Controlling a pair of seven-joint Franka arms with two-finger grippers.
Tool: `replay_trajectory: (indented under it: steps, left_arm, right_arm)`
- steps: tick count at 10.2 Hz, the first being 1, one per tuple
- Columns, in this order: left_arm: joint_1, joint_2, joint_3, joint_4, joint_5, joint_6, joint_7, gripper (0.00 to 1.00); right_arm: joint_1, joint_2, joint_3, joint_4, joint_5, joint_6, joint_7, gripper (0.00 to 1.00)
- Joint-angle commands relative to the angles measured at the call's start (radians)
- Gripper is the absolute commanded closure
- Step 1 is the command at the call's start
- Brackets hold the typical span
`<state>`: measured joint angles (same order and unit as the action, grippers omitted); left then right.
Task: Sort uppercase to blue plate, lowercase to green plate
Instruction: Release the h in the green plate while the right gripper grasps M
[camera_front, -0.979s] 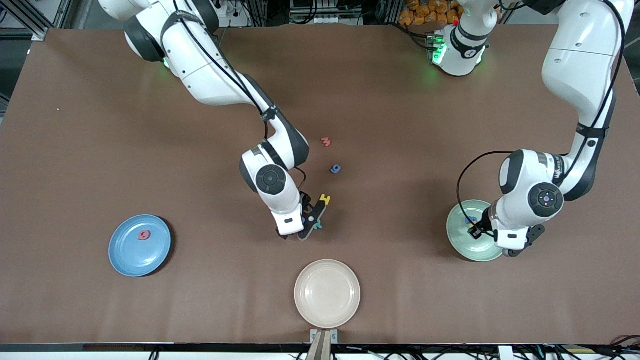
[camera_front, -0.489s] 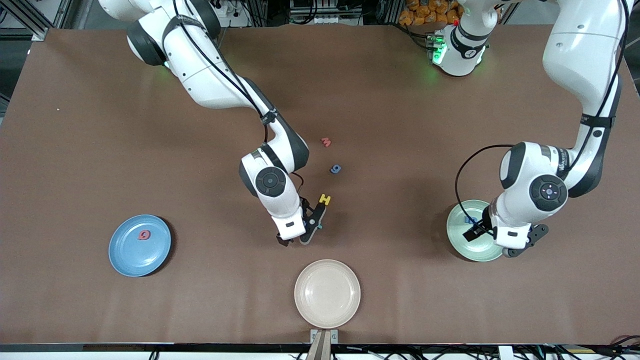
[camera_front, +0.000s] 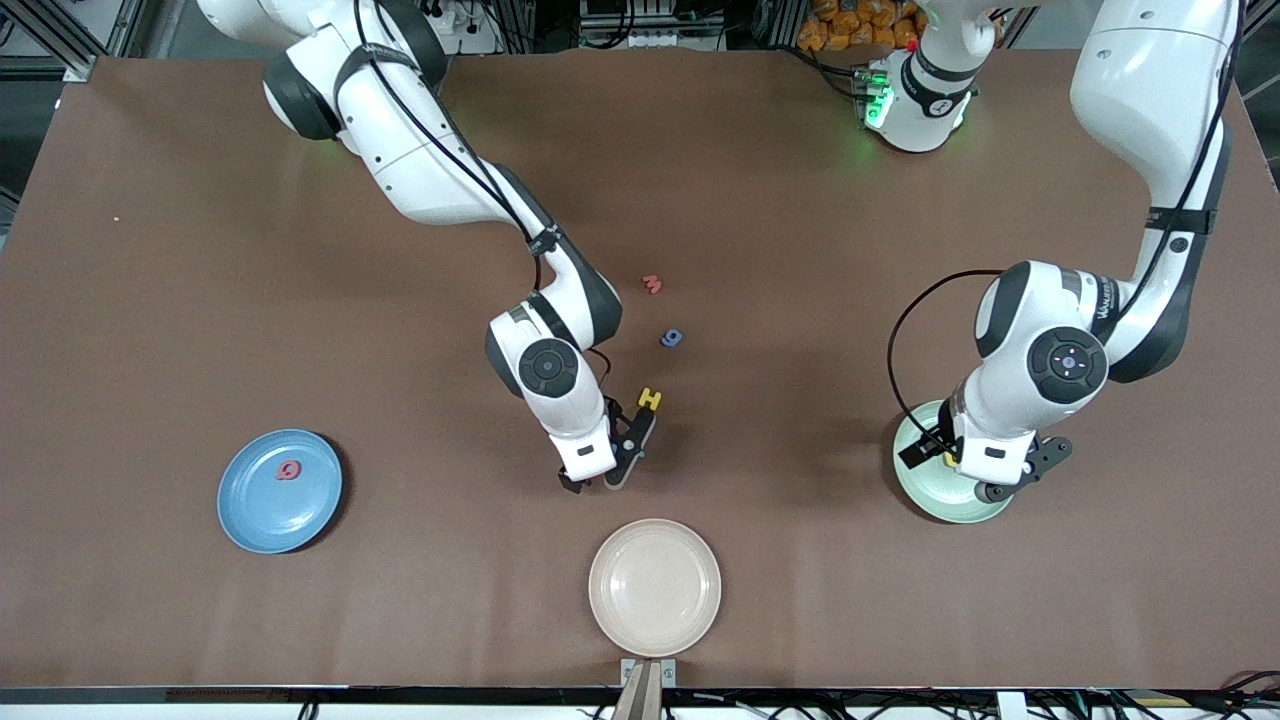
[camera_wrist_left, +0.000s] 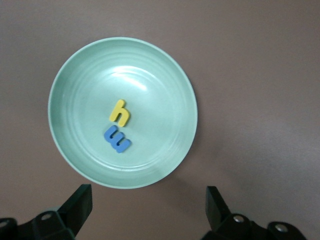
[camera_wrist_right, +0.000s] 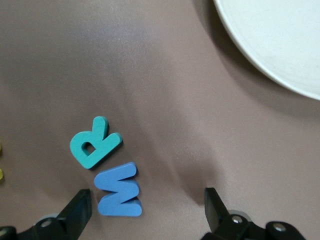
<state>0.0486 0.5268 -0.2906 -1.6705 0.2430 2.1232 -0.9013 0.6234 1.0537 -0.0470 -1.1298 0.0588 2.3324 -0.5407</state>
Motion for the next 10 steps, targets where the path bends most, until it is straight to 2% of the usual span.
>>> replay_trajectory:
  steps: [1,2,3,5,7,8,10]
  left_arm:
    - [0.011,-0.03,-0.001,-0.014,-0.019,-0.061,-0.014,0.0]
    - [0.011,-0.03,-0.001,-0.014,-0.021,-0.072,-0.014,0.0]
    - [0.011,-0.03,-0.002,-0.014,-0.021,-0.072,-0.016,0.0]
    - [0.001,-0.03,-0.016,-0.012,-0.042,-0.072,-0.014,0.0]
    - [0.0,-0.031,-0.082,-0.009,-0.054,-0.072,-0.013,0.0]
    - [0.0,-0.031,-0.122,-0.009,-0.053,-0.072,-0.005,0.0]
    - [-0.013,0.001,-0.226,-0.011,-0.044,-0.072,0.01,0.0]
  right_arm:
    - [0.001,0.029,0.004,0.042,-0.007,0.01,-0.01,0.45]
    - [0.001,0.032,0.004,0.044,-0.007,0.011,-0.01,0.91]
    - [0.002,0.032,0.004,0.044,-0.007,0.012,-0.01,1.0]
    - [-0.001,0.029,0.004,0.044,-0.007,0.008,-0.01,1.0]
    - [-0.008,0.009,0.003,0.044,-0.007,-0.03,-0.007,1.0]
    - [-0.016,-0.016,-0.002,0.044,-0.002,-0.092,-0.005,1.0]
    - [-0.107,-0.108,-0.002,0.044,0.001,-0.262,0.016,1.0]
